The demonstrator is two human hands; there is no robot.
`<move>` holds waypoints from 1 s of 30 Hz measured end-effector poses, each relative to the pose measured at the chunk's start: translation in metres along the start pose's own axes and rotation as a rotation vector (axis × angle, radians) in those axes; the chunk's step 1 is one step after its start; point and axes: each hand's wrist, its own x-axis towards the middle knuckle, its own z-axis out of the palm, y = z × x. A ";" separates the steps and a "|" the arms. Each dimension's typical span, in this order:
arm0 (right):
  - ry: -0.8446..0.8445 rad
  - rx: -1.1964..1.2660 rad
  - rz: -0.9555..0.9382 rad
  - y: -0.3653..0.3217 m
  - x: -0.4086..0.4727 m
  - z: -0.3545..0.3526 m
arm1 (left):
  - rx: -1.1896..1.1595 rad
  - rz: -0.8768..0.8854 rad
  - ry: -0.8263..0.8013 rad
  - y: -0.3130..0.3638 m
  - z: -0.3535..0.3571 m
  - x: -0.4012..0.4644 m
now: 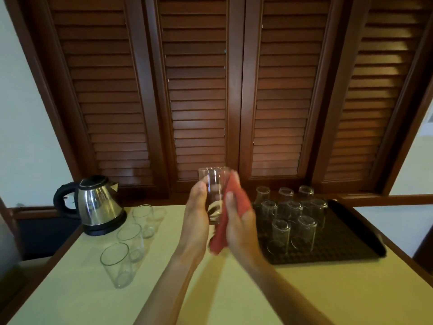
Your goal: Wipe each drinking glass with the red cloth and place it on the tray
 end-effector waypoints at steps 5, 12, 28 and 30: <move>-0.056 -0.023 -0.027 -0.002 -0.004 0.010 | -0.028 -0.020 -0.009 0.016 -0.004 0.004; 0.031 0.049 0.004 -0.010 0.016 0.000 | 0.110 0.070 0.082 0.008 0.001 -0.007; -0.062 0.028 0.095 -0.009 -0.018 -0.001 | 0.067 0.081 -0.017 0.012 -0.002 0.000; -0.018 0.072 0.156 -0.008 -0.005 -0.006 | 0.122 0.044 -0.079 0.005 0.000 -0.009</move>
